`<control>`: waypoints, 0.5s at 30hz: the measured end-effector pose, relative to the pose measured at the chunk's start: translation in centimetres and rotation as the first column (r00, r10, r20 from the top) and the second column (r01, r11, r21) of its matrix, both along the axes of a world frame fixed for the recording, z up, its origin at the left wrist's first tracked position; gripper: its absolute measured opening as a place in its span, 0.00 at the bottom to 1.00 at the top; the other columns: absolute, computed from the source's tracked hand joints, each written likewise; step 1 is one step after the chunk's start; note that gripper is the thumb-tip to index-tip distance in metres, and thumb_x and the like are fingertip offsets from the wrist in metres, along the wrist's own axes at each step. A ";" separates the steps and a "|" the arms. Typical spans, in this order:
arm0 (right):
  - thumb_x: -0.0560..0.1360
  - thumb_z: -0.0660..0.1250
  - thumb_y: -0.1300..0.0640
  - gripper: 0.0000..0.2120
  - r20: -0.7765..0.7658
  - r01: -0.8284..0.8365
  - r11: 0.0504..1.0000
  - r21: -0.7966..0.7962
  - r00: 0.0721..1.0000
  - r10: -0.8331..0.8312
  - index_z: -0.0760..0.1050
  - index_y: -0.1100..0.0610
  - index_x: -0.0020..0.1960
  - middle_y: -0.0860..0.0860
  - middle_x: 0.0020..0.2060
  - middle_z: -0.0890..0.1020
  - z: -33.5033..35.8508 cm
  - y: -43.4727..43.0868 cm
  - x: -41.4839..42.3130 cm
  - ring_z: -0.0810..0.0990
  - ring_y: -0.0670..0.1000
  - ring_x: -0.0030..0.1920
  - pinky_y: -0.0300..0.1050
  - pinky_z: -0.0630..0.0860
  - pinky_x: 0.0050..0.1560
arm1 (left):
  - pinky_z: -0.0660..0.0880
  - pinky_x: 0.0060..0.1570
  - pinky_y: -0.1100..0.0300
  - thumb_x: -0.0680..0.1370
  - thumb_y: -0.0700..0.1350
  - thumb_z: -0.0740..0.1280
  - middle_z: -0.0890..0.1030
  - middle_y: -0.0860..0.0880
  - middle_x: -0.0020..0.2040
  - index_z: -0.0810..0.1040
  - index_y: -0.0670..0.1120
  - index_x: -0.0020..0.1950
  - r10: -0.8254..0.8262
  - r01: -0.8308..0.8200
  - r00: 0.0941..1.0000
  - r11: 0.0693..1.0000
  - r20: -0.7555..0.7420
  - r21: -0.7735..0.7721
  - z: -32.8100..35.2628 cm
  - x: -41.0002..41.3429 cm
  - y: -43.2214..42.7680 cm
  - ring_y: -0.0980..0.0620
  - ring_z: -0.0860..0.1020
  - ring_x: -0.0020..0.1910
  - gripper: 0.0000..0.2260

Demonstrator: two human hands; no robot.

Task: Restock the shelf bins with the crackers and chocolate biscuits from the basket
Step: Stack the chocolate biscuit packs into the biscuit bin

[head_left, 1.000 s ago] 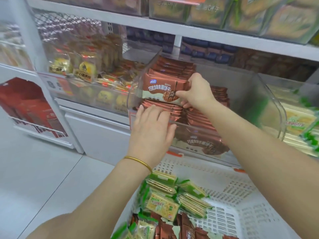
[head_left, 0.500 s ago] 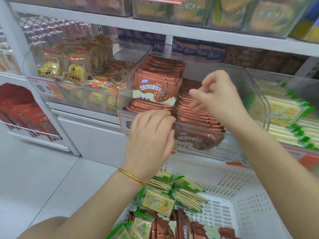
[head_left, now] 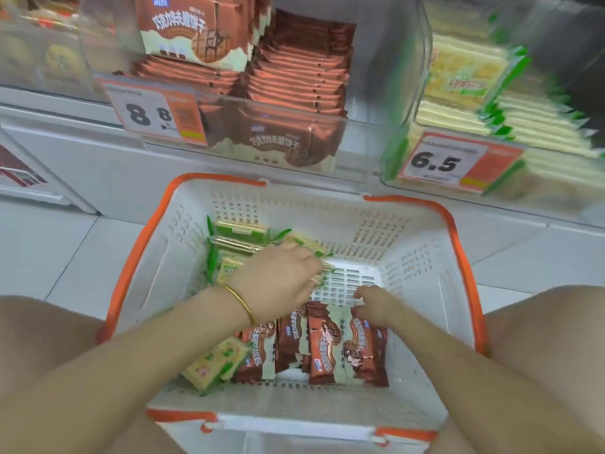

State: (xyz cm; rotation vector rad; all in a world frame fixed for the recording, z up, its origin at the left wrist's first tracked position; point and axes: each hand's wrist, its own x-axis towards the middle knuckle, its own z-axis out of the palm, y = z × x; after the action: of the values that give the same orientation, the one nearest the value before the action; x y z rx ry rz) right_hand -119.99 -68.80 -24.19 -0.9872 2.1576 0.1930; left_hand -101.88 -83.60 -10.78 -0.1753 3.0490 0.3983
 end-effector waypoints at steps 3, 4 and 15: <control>0.77 0.63 0.53 0.19 -0.105 -0.100 0.986 0.131 0.988 0.114 0.67 0.55 0.66 0.55 0.64 0.72 -2.6 1.6 0.9 0.73 0.57 0.61 0.50 0.72 0.58 | 0.68 0.61 0.57 0.80 0.47 0.56 0.76 0.51 0.59 0.74 0.47 0.62 0.017 -0.018 0.998 1.000 0.059 0.019 -0.8 0.7 -0.3 0.52 0.71 0.58 0.14; 0.77 0.62 0.54 0.19 -0.143 -0.119 0.981 0.150 0.980 0.141 0.67 0.55 0.67 0.55 0.64 0.71 -2.9 1.8 1.1 0.72 0.57 0.62 0.51 0.71 0.58 | 0.69 0.61 0.56 0.80 0.46 0.57 0.77 0.50 0.58 0.75 0.46 0.62 0.023 -0.025 0.998 0.999 0.066 0.025 -0.9 0.9 -0.4 0.51 0.71 0.58 0.13; 0.74 0.65 0.66 0.09 -0.078 -0.001 1.000 0.019 0.997 0.002 0.69 0.55 0.39 0.52 0.47 0.76 1.2 0.1 0.0 0.75 0.51 0.46 0.42 0.72 0.44 | 0.67 0.61 0.59 0.81 0.49 0.56 0.74 0.52 0.62 0.72 0.48 0.65 0.004 -0.007 0.992 1.000 0.125 0.023 -0.2 -0.1 -0.4 0.52 0.69 0.62 0.14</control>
State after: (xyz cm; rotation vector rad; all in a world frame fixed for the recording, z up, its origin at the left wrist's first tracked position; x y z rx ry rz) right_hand -119.99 -68.70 -23.03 -0.9855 2.2218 0.2564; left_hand -101.98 -83.98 -11.00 -0.1993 2.9208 0.4068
